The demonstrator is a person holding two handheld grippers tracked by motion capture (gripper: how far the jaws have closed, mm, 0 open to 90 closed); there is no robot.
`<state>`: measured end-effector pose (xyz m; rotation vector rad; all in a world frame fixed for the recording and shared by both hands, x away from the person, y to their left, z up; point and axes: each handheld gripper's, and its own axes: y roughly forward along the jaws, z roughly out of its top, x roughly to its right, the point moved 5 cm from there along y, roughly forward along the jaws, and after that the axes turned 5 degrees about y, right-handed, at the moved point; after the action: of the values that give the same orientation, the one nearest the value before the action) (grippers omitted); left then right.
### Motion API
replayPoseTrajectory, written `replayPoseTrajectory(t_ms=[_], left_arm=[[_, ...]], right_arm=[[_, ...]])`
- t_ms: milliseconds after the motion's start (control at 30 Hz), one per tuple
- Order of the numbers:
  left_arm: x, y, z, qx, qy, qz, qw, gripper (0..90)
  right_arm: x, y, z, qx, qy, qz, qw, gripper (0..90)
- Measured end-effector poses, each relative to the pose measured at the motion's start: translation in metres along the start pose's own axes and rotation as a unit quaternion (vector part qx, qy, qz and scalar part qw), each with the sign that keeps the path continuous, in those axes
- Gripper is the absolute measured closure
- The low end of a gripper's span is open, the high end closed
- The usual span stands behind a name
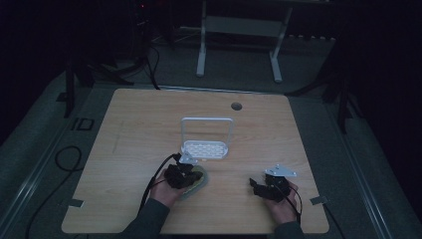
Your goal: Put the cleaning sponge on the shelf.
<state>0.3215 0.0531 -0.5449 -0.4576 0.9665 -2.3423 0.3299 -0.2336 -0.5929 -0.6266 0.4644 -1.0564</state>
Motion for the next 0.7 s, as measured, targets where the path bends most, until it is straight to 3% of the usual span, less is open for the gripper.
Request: replayPoseTrajectory(t_ms=[700], left_arm=[[-0.02, -0.025, -0.022, -0.001, -0.026, 0.032, 0.9992, 89.8]], right_arm=[[0.0, 0.0, 0.0, 0.0, 0.0, 0.0, 1.0, 29.1]])
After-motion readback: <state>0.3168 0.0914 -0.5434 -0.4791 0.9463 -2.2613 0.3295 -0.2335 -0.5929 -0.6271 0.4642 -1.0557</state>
